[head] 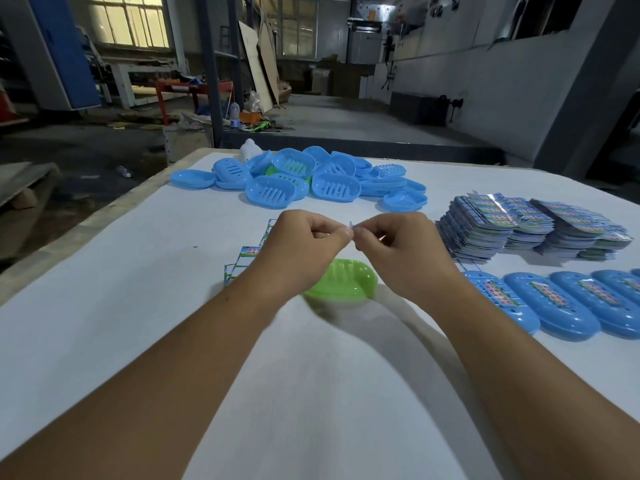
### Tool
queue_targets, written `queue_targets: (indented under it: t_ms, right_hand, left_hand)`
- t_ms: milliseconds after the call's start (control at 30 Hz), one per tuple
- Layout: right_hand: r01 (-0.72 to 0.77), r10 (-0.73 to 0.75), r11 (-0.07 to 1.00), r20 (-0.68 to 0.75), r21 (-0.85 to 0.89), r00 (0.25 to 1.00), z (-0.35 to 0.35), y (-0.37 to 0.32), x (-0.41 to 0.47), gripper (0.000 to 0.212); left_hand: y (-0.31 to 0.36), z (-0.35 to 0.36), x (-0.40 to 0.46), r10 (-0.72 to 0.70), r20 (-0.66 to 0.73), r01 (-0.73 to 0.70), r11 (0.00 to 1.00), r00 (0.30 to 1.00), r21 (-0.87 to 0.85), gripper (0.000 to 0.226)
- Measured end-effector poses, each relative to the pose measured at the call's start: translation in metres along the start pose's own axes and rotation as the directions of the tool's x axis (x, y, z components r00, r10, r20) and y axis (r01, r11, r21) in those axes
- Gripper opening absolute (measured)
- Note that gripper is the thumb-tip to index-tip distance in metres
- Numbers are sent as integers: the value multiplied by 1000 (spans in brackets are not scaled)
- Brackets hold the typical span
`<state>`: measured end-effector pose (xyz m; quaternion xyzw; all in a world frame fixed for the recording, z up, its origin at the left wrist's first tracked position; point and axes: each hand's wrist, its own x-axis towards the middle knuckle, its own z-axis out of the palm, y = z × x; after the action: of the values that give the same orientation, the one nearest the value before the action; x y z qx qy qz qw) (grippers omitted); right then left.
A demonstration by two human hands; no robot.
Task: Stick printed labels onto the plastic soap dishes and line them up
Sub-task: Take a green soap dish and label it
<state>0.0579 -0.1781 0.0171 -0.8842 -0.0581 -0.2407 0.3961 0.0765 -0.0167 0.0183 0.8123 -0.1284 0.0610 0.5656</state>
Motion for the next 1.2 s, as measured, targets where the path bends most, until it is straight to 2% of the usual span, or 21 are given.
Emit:
queue_targets:
  t_ms: [133, 200, 300, 533, 667, 800, 933, 1033, 1200]
  right_hand:
    - [16, -16, 1000, 21, -6, 1000, 2, -2, 1, 27]
    - [-16, 16, 999, -17, -45, 1000, 2, 2, 3, 24]
    - [-95, 91, 991, -43, -90, 995, -1, 6, 5, 30]
    - [-205, 206, 976, -8, 70, 979, -5, 2, 5, 29]
    - [-286, 281, 947, 53, 146, 958, -9, 2, 6, 27]
    - [-345, 321, 932, 186, 114, 929, -10, 3, 3, 35]
    - [-356, 339, 934, 244, 25, 909, -8, 3, 1, 40]
    - [-349, 342, 937, 262, -23, 902, -6, 3, -1, 34]
    - [-319, 317, 947, 261, -36, 912, -6, 2, -1, 26]
  left_hand:
    - [0, -4, 2, -8, -84, 8, 1000, 996, -9, 13]
    - [2, -4, 2, -1, -98, -1, 1000, 995, -22, 13]
    - [3, -4, 3, 3, -116, -9, 999, 993, -53, 11]
    - [5, -6, 4, -53, -121, 47, 998, 991, -49, 13]
    - [3, -11, 5, -126, -125, 131, 991, 984, 34, 16]
    - [0, -18, 5, -170, -107, 187, 967, 980, 174, 25]
    - [-2, -25, 8, -202, -39, 203, 915, 979, 348, 27]
    - [-2, -24, 10, -223, -4, 201, 867, 975, 455, 32]
    - [-4, -23, 11, -225, 18, 188, 853, 974, 487, 35]
